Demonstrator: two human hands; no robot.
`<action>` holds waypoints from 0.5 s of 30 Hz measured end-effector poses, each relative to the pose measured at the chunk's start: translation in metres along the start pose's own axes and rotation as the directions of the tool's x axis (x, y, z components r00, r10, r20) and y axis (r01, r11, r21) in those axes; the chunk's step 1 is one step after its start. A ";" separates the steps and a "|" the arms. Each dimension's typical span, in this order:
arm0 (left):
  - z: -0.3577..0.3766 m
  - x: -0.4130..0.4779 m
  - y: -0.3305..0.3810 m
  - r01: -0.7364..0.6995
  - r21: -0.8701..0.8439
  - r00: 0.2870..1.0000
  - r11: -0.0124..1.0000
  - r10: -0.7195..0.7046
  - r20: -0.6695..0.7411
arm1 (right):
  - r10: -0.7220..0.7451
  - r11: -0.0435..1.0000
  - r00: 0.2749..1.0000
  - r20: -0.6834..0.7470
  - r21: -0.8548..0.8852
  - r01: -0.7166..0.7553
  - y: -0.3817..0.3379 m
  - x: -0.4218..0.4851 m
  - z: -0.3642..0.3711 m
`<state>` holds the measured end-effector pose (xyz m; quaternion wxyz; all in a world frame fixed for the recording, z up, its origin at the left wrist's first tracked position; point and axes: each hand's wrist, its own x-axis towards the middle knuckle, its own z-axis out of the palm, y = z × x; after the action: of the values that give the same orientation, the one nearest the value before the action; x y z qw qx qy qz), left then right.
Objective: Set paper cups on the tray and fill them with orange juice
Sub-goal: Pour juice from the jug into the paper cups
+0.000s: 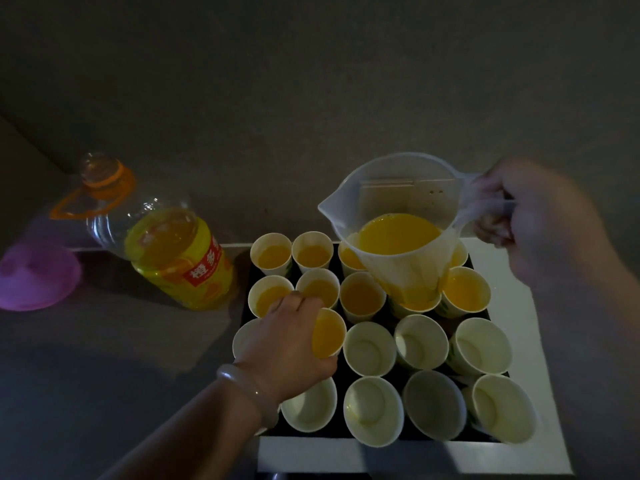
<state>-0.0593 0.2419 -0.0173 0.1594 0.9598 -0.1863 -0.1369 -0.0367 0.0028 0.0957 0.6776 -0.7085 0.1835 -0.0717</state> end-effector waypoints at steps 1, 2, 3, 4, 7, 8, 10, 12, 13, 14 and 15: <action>0.001 0.000 0.000 0.008 0.019 1.000 1.000 -0.008 0.003 | 0.006 1.000 1.000 0.004 -0.004 -0.006 0.000 -0.001 0.000; 0.001 0.001 0.001 0.012 0.043 1.000 0.999 -0.012 0.011 | 0.011 1.000 1.000 0.001 -0.007 -0.011 0.001 -0.001 0.000; 0.002 0.001 0.002 0.014 0.061 1.000 0.998 -0.015 0.016 | 0.013 1.000 1.000 -0.005 -0.007 -0.013 0.002 -0.001 0.000; 0.003 0.001 0.003 0.016 0.070 1.000 0.997 -0.018 0.020 | 0.017 1.000 1.000 -0.013 -0.009 -0.017 0.003 -0.001 -0.001; 0.008 0.002 0.005 0.026 0.080 1.000 0.996 -0.027 0.008 | 0.037 0.999 0.998 -0.046 -0.016 -0.038 0.004 0.001 0.000; 0.010 0.001 0.005 0.035 0.076 0.999 0.996 -0.035 0.003 | 0.044 0.999 0.998 -0.054 -0.018 -0.045 0.004 0.001 -0.001; 0.014 -0.001 0.004 0.046 0.072 0.999 0.996 -0.046 -0.008 | 0.040 0.999 0.998 -0.053 -0.022 -0.042 0.004 0.001 -0.001; 0.017 -0.002 0.004 0.054 0.071 0.998 0.996 -0.052 -0.022 | 0.036 0.999 0.998 -0.061 -0.034 -0.038 0.005 0.002 -0.002; 0.018 -0.002 0.004 0.061 0.070 0.998 0.996 -0.059 -0.027 | 0.037 0.998 0.997 -0.069 -0.040 -0.040 0.005 0.001 -0.003; 0.019 -0.001 0.004 0.070 0.073 0.997 0.995 -0.068 -0.026 | 0.037 0.998 0.997 -0.072 -0.038 -0.040 0.005 0.001 -0.002; 0.020 0.000 0.005 0.078 0.078 0.997 0.994 -0.076 -0.025 | 0.036 0.999 0.997 -0.069 -0.031 -0.038 0.004 0.000 -0.001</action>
<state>-0.0673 0.2330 -0.0334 0.1181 0.9732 -0.1526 -0.1249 -0.0380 0.0015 0.0918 0.6607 -0.7128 0.2210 -0.0805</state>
